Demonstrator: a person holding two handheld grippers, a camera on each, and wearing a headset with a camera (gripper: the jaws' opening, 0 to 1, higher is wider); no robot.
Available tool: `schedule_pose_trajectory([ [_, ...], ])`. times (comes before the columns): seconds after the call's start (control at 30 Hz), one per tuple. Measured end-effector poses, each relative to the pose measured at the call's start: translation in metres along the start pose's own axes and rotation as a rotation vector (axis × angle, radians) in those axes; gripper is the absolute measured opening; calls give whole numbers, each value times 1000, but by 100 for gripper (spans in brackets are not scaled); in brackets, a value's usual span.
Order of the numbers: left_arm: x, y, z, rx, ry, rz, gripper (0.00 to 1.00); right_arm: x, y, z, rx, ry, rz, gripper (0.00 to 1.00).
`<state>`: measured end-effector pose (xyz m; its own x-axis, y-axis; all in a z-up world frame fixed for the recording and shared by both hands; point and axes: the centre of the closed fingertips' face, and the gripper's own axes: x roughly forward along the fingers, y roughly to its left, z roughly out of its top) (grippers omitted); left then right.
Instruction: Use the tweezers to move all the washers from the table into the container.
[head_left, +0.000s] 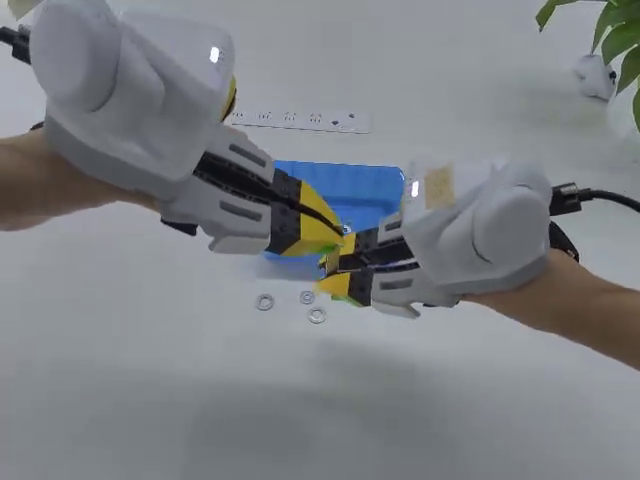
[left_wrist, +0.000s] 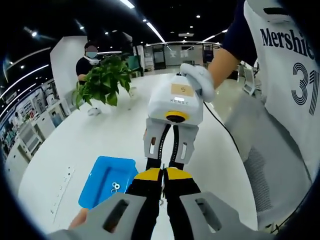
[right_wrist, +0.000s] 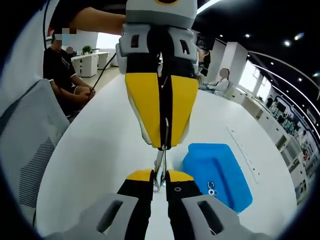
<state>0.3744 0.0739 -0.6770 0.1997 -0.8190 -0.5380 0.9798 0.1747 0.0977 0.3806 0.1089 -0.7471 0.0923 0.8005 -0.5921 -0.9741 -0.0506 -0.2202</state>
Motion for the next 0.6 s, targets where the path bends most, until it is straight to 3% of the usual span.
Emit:
schedule_pose_trajectory([
  [0.2,1,-5,-12,-32,5,3,5,13,13,-6,10,10,36,10],
  [0.33,3,-3,-20,-50,7,16,5,19,11,-12,19,20,37,10],
  [0.6,7,2,-25,-62,-2,23,5,22,7,-19,26,34,28,11],
])
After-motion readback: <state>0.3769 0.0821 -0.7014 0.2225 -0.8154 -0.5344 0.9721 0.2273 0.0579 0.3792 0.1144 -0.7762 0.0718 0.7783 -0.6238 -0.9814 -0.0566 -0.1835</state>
